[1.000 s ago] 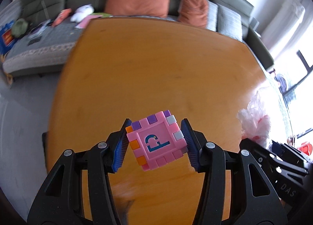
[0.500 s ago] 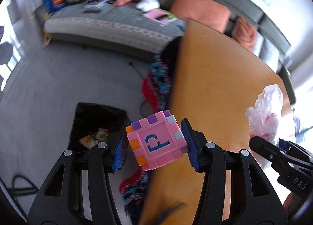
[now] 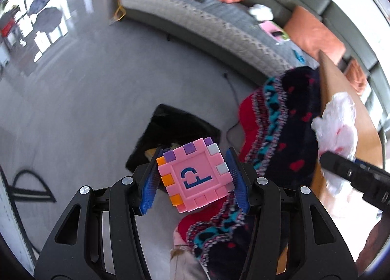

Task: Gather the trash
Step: 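Carry the cube and bag to the bin and open both grippers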

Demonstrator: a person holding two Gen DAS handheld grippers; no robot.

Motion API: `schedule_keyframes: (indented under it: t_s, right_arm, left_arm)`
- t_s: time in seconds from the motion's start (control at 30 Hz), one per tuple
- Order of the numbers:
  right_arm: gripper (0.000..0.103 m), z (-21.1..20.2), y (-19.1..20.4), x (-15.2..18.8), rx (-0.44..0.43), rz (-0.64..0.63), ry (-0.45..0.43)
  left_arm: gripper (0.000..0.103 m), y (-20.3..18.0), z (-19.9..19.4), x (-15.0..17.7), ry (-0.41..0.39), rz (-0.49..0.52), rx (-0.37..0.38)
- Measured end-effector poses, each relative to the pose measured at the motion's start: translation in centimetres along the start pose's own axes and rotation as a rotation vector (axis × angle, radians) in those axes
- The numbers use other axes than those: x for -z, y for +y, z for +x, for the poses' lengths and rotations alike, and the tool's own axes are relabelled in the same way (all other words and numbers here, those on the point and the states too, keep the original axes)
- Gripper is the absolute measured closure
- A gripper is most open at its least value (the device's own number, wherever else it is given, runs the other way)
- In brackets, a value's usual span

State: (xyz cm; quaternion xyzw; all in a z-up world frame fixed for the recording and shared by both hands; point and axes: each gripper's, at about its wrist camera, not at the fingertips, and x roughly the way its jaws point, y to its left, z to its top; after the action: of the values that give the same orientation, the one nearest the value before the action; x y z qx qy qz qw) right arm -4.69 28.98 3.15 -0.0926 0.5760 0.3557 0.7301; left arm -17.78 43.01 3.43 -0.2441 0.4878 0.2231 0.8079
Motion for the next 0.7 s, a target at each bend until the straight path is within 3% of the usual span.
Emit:
schedule_keyframes:
  t_s: [0.2,0.23,0.27,0.33,0.7]
  right_arm:
    - [0.056,1.9,1.5,-1.1,0.000,-0.017,0.035]
    - [0.049,2.6,1.7,-1.8,0.011,-0.011,0.052]
    - [0.032,3.4,2.1,-2.4,0.026,-0.005,0.076]
    - [0.023,4.3,2.1,-3.3,0.036,0.009,0.101]
    - [0.023,4.6,2.6,-4.0,0.026,0.002,0.087]
  left_arm:
    - [0.052,2.7,1.9,-0.6,0.038,-0.015,-0.035]
    - [0.051,2.8,2.4,-0.9,0.046,-0.011,-0.037]
    - [0.048,3.2,2.7,-1.0,0.053,-0.008,-0.034]
    - [0.007,3.3,3.9,-1.6,0.087,0.006,-0.045]
    - [0.006,4.6,4.6,-2.9,0.085,-0.030,-0.094]
